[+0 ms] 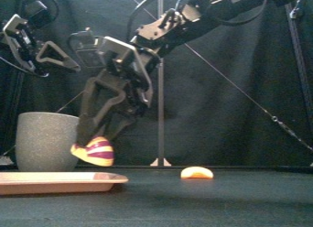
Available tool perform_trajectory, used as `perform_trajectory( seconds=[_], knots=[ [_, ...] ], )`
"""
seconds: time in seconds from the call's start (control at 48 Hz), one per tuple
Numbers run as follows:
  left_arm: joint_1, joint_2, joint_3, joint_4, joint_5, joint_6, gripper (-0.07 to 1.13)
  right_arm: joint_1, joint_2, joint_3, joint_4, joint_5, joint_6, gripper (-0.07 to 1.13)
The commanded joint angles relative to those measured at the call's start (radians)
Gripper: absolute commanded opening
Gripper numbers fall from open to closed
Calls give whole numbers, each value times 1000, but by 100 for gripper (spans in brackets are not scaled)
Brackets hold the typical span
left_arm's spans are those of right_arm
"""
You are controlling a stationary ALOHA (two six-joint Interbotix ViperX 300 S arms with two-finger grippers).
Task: Pick the onion then place it on the pink plate
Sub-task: Drop onion on the pink plate and return to neutral
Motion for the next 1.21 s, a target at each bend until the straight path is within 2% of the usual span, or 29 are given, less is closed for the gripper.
perform_trajectory(
  seconds=[0.021,0.208,0.396,0.562,0.688,0.938,1.208],
  knots=[
    [5,2,-9,3,-9,2,7,-3,-8,-86,-35,21,-3,83],
    [9,2,-8,3,-9,2,7,0,14,-132,-52,38,-2,101],
    [18,2,-6,3,-8,2,7,0,-25,-124,-60,31,-2,102],
    [21,3,-6,3,-8,2,7,-6,-127,-8,-75,-18,-2,102],
    [21,2,-5,3,-9,2,7,-12,-227,124,-80,-133,-2,102],
    [29,2,-5,26,-14,3,7,-55,-457,439,-109,-459,-5,102],
    [31,2,-3,49,-57,3,7,-103,-595,618,-130,-706,-14,102]
  ],
)
